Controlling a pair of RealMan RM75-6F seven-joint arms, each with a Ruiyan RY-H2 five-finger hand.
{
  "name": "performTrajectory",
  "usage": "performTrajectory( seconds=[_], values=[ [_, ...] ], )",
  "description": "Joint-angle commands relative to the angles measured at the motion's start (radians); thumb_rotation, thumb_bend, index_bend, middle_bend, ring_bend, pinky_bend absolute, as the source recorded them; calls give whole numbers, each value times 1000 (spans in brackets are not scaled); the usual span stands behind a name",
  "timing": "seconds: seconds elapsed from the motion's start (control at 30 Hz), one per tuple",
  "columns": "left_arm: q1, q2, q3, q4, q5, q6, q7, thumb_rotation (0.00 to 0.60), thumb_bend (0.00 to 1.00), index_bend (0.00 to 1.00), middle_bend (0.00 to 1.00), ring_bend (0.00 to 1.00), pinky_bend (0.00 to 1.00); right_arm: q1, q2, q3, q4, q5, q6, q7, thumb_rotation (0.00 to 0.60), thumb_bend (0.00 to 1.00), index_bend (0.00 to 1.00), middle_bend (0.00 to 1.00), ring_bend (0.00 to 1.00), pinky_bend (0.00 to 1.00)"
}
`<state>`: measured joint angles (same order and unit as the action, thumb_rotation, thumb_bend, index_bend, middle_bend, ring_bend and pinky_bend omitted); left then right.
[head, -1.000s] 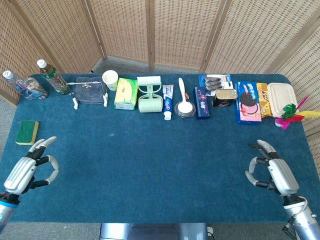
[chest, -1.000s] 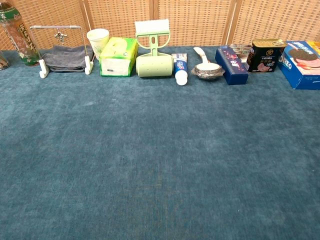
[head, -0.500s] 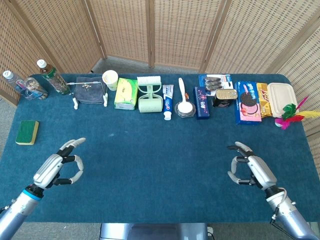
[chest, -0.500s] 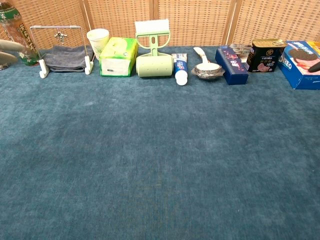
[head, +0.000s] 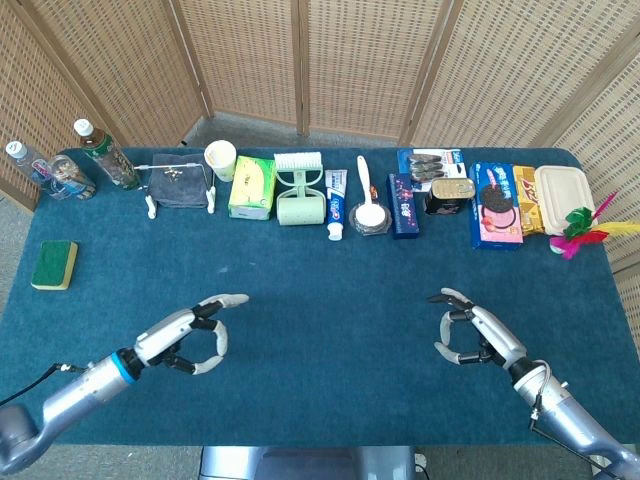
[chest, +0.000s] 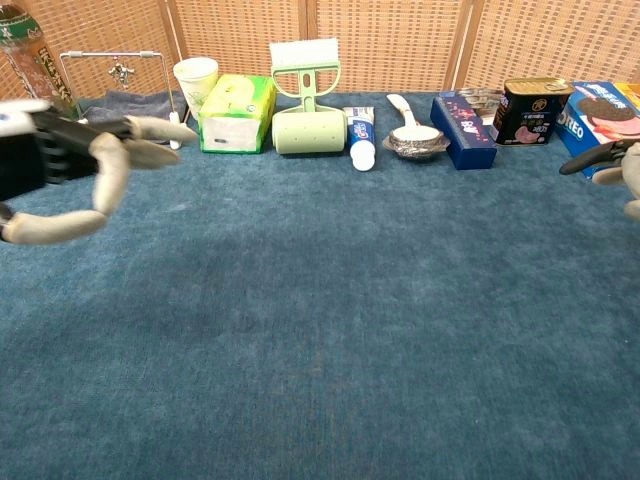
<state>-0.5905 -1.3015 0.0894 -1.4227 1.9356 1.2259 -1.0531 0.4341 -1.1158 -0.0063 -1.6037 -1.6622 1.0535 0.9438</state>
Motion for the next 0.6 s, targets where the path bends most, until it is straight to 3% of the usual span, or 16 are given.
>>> performTrajectory(
  seconds=[0.03, 0.6],
  values=[
    [-40, -27, 9, 25, 4, -27, -26, 600, 451, 627, 0, 0, 0, 13, 2, -13, 13, -11, -4, 31, 600, 391, 680, 208, 79, 76],
    [-95, -41, 51, -8, -26, -7, -22, 600, 451, 627, 0, 0, 0, 54, -72, -78, 105, -57, -1, 194, 598, 392, 680, 212, 79, 76]
  ],
)
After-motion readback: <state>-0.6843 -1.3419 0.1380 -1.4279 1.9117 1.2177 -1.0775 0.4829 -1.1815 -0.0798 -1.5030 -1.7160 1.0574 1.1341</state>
